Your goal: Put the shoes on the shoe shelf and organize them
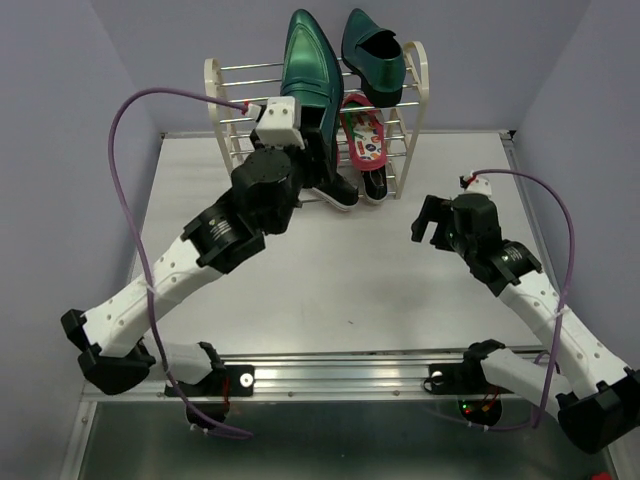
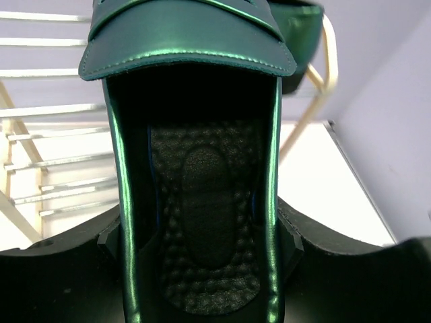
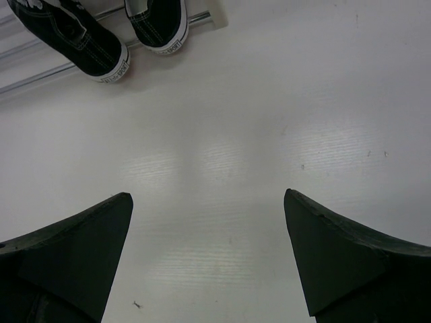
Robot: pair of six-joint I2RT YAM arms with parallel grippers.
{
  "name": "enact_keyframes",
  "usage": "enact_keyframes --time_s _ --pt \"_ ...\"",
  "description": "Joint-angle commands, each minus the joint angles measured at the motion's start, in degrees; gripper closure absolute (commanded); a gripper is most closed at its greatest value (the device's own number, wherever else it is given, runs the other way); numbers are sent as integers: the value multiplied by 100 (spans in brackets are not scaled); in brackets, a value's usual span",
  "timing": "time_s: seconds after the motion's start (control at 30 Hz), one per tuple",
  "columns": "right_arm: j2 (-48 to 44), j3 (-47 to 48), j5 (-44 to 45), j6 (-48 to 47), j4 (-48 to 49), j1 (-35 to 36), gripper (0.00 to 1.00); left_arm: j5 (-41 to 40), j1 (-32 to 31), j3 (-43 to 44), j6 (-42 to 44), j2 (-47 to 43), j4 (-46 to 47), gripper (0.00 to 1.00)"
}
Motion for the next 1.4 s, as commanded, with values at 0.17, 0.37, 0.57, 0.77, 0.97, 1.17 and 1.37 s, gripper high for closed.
enact_keyframes --time_s 0.17,0.37,0.57,0.77,0.97,1.17,1.37 --pt "425 690 407 444 189 18 0 -254 983 3131 138 1662 195 100" --pt "548 769 556 382 145 18 0 106 1661 5625 234 3271 -966 100" --pt "583 813 890 312 40 18 0 880 2206 5314 111 3430 -721 100" --pt "671 831 908 277 22 18 0 1731 2540 5691 120 3904 -906 100" --pt "741 795 943 338 5 18 0 2216 2874 5710 -240 4230 -1046 100" --pt "812 813 926 338 22 18 0 2340 2918 5498 -337 4195 -941 86" --pt "803 760 987 294 48 18 0 2243 2918 5437 -495 4134 -836 1"
